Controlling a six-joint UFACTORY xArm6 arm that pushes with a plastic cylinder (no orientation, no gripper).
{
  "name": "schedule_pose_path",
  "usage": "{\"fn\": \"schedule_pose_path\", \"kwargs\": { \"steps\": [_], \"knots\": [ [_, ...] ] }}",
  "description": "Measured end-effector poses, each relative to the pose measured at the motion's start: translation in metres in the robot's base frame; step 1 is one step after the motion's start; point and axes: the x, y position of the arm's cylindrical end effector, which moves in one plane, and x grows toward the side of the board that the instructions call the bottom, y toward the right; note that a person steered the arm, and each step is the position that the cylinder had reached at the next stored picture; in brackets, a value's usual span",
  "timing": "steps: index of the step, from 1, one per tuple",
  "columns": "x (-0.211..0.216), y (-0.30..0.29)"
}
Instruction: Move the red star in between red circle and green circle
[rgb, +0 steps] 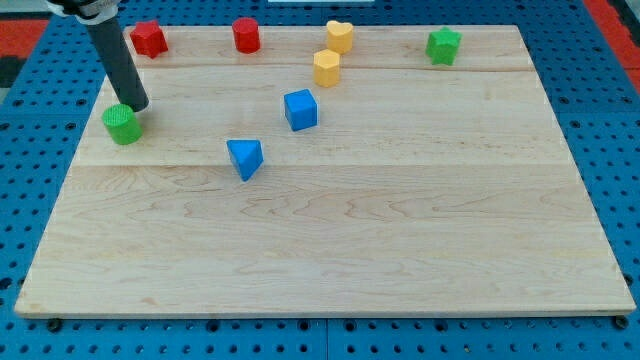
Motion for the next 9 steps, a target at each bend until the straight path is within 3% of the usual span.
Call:
{"fn": "schedule_pose_path", "kwargs": {
  "steps": [2,5,7,8,9],
  "knots": [
    [-0.011,-0.043],
    [0.067,-0.002],
    [0.043,-0.034],
    [0.028,0.028],
    [-0.013,0.116]
  ]
}}
